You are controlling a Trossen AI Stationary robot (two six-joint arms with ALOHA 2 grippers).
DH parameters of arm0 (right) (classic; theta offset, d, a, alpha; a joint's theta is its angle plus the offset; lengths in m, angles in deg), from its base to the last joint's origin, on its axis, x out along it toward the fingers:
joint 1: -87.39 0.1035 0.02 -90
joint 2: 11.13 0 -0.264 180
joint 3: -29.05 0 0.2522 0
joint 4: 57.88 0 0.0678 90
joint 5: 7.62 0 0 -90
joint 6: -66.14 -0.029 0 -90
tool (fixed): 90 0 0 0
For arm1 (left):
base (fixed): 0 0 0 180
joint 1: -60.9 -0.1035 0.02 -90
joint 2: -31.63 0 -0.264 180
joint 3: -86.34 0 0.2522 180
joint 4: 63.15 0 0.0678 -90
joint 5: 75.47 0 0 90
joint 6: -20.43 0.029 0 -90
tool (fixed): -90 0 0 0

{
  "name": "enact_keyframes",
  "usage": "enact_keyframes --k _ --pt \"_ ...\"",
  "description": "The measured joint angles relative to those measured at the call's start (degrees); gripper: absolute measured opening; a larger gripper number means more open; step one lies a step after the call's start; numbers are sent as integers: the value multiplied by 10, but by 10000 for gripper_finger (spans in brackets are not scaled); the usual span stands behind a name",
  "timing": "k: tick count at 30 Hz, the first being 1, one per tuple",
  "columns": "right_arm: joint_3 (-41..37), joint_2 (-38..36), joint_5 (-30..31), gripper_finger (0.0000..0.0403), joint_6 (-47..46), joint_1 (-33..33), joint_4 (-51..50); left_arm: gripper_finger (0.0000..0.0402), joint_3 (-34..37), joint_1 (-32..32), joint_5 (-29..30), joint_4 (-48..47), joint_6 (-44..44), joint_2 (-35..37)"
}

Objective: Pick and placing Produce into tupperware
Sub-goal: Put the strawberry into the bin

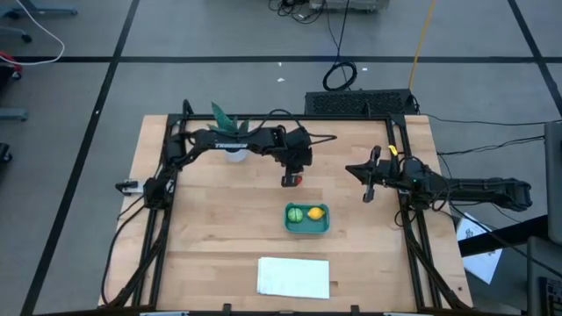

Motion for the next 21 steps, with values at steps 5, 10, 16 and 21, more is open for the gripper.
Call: enact_keyframes --k 5,10,16,21 --pt "0 5 0 0 0 0 1 66 0 5 1 -3 30 -4" --pt "0 6 0 0 0 0 1 156 0 9 5 -5 28 -6" --pt "0 6 0 0 0 0 1 261 0 8 7 -20 15 -6" --pt "0 6 0 0 0 0 1 321 0 12 29 -21 -8 -6"
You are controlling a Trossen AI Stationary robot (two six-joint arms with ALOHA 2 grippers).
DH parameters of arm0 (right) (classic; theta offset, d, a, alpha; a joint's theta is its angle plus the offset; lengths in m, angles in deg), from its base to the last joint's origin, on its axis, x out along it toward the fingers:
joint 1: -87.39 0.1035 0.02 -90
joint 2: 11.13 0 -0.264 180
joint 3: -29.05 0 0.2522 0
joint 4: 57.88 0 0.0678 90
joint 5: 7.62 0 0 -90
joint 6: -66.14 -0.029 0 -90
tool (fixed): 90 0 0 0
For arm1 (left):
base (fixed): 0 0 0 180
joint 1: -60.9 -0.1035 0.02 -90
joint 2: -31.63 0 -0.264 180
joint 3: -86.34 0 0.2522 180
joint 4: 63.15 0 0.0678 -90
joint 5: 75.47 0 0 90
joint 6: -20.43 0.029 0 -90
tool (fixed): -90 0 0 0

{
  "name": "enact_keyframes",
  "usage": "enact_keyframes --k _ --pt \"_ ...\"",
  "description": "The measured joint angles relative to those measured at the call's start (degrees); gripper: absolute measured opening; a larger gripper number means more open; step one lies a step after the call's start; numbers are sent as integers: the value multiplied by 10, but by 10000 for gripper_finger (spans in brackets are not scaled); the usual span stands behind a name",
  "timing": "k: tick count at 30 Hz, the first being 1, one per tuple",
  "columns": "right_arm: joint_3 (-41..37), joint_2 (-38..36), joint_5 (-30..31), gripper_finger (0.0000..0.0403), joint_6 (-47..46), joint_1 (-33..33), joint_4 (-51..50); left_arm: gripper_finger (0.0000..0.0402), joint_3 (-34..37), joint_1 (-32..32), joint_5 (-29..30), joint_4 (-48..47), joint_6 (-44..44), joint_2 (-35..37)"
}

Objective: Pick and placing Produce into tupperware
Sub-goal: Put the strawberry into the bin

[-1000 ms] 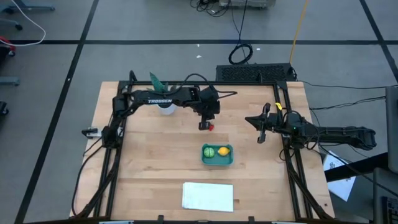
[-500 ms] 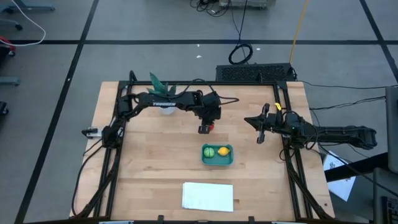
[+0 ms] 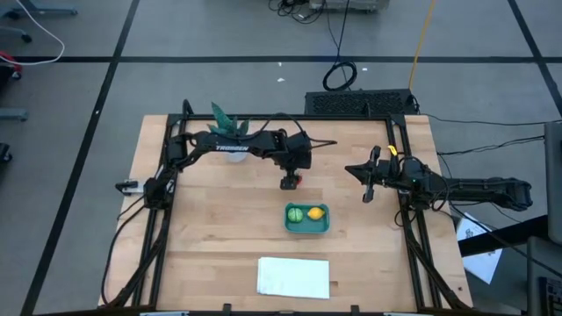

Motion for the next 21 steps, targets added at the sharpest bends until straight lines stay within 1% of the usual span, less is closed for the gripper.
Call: enact_keyframes --k 3,5,12,21 --pt "0 0 0 0 0 0 0 342 0 2 3 -1 -8 0" --pt "0 0 0 0 0 0 0 348 0 4 3 -4 -8 0" --pt "0 0 0 0 0 0 0 336 9 10 1 4 -10 0" --pt "0 0 0 0 0 0 0 340 23 10 1 18 -7 -1"
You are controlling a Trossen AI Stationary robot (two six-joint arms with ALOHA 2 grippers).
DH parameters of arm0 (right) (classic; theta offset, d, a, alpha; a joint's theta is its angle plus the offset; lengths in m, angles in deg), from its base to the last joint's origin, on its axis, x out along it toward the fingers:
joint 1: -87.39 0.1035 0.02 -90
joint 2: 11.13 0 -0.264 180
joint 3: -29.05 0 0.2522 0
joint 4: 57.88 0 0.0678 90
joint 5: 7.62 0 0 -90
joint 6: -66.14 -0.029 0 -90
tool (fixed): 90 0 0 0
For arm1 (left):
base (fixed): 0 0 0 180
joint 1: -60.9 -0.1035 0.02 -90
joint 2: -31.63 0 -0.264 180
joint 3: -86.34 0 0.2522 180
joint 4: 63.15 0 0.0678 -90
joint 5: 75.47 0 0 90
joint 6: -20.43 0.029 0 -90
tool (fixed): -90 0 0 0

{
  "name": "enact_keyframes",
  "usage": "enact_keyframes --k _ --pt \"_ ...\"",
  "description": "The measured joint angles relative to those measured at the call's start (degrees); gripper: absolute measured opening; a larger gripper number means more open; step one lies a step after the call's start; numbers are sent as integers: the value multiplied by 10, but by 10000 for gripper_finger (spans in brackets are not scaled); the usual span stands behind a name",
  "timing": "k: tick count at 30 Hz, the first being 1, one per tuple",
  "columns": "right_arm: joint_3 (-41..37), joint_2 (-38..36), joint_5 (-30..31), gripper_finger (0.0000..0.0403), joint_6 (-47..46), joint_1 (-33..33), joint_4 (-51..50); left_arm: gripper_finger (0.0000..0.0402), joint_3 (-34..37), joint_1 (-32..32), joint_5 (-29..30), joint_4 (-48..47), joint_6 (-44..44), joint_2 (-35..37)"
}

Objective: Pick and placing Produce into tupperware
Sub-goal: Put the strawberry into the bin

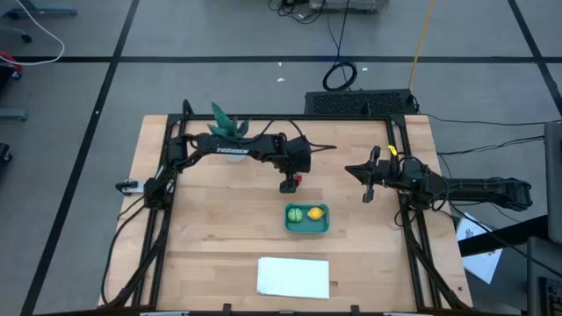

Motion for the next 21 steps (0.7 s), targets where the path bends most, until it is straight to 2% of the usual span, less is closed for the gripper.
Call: enact_keyframes --k 10,21 --pt "0 0 0 0 0 0 0 340 0 0 -1 14 4 -29" --pt "0 6 0 0 0 0 3 340 0 0 0 17 0 -28"
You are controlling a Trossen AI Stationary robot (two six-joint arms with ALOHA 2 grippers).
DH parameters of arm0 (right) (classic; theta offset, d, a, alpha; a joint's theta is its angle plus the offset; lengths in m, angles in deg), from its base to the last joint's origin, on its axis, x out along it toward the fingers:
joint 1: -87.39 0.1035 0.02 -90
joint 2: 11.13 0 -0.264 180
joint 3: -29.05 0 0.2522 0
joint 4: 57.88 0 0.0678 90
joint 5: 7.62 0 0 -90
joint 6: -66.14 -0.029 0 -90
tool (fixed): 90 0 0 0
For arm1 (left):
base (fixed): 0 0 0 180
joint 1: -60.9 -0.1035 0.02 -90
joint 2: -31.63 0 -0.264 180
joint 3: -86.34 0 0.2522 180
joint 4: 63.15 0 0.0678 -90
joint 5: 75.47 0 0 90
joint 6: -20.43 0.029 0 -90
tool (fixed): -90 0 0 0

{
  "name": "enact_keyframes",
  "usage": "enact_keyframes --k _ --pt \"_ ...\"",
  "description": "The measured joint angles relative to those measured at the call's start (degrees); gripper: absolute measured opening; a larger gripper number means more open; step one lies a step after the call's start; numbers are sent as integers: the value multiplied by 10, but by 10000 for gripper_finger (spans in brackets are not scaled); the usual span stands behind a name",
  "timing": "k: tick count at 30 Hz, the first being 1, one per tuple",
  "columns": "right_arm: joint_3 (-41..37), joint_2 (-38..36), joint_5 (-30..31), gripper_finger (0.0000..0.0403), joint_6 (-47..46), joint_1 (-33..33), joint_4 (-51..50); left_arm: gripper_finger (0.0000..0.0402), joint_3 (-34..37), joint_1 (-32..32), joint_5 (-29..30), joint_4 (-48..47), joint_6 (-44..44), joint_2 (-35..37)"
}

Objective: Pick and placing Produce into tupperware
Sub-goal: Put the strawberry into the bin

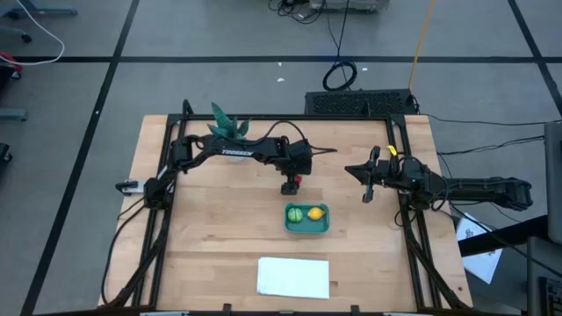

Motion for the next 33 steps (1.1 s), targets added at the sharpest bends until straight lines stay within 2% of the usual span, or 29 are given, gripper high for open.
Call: enact_keyframes --k 10,15,22,33 --pt "0 0 0 0 0 0 0 340 0 -4 61 3 -134 0" --pt "0 0 0 0 0 0 0 340 0 1 42 -8 -50 3" --pt "0 0 0 0 0 0 -1 340 0 16 2 -4 22 7" --pt "0 0 0 0 2 0 -4 340 -2 56 1 -43 225 47"
